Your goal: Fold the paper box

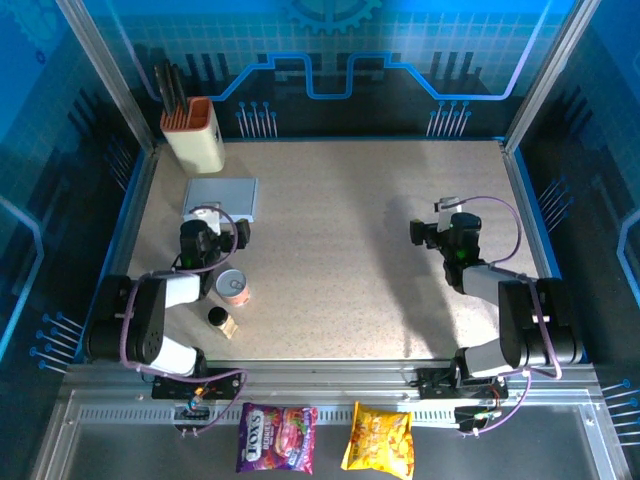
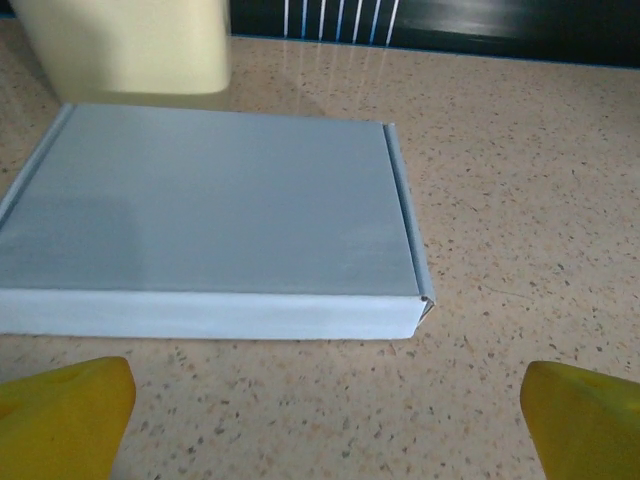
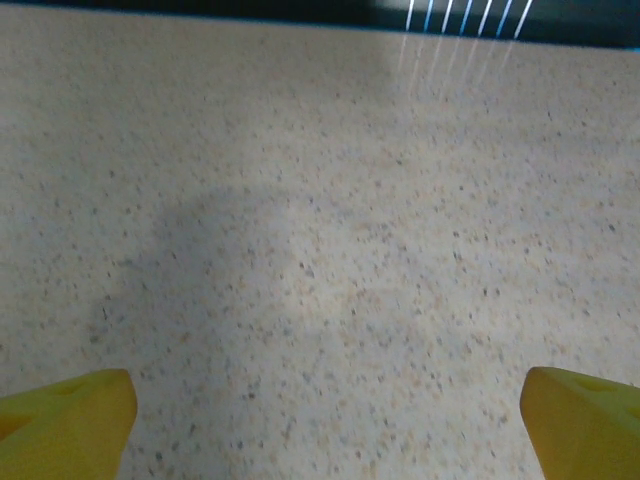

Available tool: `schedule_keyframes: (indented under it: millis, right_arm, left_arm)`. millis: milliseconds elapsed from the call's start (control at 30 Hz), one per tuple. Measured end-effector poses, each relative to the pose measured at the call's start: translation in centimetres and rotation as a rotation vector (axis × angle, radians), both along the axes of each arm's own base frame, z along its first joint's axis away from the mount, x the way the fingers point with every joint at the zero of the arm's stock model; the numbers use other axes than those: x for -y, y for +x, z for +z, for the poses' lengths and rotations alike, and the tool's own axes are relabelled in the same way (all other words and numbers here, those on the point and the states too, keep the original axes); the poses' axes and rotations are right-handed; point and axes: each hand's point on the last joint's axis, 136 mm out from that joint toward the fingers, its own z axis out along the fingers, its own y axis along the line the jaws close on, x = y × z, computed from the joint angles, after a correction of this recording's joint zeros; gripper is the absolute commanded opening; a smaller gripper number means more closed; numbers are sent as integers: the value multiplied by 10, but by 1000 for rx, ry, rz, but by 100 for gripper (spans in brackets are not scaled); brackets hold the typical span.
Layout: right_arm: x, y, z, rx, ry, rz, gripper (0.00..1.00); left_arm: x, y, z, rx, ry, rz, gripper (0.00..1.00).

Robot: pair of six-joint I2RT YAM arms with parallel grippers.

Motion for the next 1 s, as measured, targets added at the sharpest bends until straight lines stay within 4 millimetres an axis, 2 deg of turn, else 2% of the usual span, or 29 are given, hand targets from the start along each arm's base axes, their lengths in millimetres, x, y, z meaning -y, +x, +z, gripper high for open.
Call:
schedule_keyframes:
  millis: [133,300,1000]
  right_arm:
    - [-7,1,-7,18,16,34,99]
    - [-13,-3,-17,26,10,64,99]
    - [-13,2,-6,81,4,69,99]
  left_arm:
    - [2,-3,-16,-11,9,-20,100]
    - [4,-1,-9,23,12,-27,100]
    - [2,0,-8,27,16,-17,100]
